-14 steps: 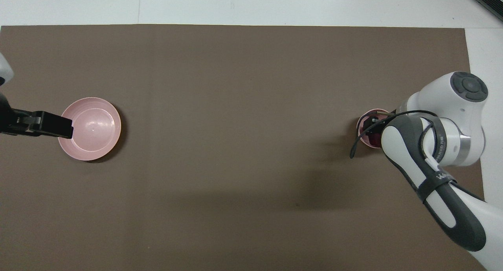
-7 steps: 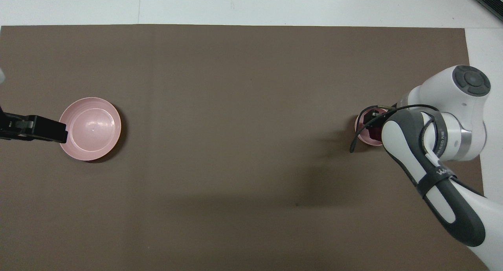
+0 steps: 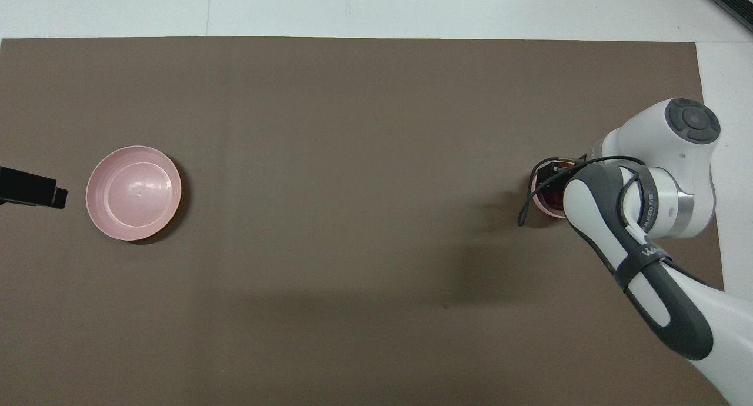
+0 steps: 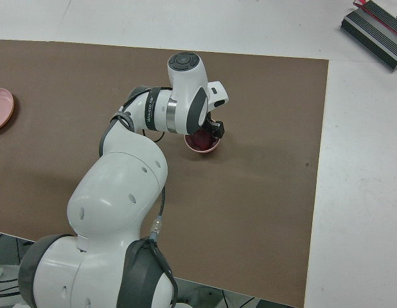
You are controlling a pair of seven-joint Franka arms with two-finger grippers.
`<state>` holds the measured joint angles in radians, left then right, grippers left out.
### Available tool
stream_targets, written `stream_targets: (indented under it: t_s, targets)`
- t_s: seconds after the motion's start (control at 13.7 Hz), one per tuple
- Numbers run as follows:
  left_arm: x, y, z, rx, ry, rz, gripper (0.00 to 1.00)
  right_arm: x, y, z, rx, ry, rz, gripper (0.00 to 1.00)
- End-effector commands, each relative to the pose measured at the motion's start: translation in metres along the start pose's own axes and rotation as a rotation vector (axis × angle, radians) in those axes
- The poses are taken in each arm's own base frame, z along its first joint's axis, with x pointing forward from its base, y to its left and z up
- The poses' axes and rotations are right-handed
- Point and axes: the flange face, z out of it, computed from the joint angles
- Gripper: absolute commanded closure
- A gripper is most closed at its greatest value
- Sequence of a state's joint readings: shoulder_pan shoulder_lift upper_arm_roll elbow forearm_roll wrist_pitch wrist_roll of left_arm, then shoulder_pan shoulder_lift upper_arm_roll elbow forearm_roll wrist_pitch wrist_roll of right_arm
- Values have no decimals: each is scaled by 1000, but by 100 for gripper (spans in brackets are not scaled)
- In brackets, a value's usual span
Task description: Move apple from plate to bowl
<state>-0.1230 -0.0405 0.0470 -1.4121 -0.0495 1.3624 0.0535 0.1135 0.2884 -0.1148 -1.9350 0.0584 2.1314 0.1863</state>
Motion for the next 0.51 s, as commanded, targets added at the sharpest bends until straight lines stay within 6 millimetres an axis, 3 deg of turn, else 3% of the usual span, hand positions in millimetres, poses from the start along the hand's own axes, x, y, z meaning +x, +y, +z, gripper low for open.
stream_targets:
  t_s: [0.0,0.15,0.44]
  targets:
    - [2,-6,-9,-13,22,11,0,4,-3,-10,-6,24,-25,0]
    - [-1,-4,-12,-2,27,15,0,3,-12,-39,-7,50,-44,0]
    - [-3,-5,-11,-6,18,8,0,-12,-11,-130,-45,76,-72,0]
